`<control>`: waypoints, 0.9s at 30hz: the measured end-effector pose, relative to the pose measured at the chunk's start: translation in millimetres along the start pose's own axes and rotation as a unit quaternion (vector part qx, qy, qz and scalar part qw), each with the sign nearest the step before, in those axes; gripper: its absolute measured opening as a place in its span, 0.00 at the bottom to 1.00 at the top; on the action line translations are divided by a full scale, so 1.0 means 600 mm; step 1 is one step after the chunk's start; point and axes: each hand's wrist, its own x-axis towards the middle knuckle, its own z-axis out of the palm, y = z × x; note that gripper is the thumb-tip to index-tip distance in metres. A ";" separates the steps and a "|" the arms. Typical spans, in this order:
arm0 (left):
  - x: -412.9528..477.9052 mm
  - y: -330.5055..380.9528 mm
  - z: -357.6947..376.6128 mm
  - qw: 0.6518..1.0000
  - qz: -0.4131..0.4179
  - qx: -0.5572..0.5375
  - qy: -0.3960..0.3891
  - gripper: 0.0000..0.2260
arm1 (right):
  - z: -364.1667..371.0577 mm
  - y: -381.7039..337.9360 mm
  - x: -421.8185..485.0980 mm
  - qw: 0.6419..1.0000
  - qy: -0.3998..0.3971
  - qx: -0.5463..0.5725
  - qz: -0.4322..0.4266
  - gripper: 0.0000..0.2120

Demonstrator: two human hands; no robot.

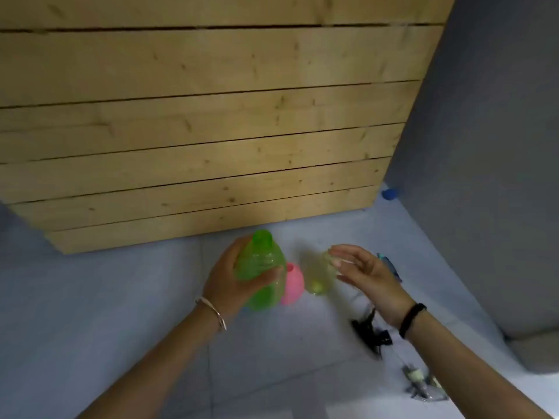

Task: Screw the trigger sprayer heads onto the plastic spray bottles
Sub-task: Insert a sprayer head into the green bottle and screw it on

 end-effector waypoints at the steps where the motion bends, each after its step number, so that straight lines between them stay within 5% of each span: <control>1: 0.002 0.011 0.031 0.999 -0.016 -0.004 -0.027 0.27 | -0.031 0.007 -0.013 0.999 0.035 0.013 0.009 0.12; 8: 0.013 0.009 0.213 0.976 -0.046 0.087 -0.195 0.24 | -0.191 0.132 -0.056 0.958 0.187 0.102 0.194 0.12; 20: 0.045 -0.052 0.329 0.963 -0.096 0.062 -0.242 0.18 | -0.256 0.298 0.077 0.911 0.199 0.104 0.345 0.55; 27: 0.067 -0.059 0.313 0.971 -0.113 0.046 -0.205 0.17 | -0.237 0.321 0.132 0.897 0.220 0.139 0.357 0.45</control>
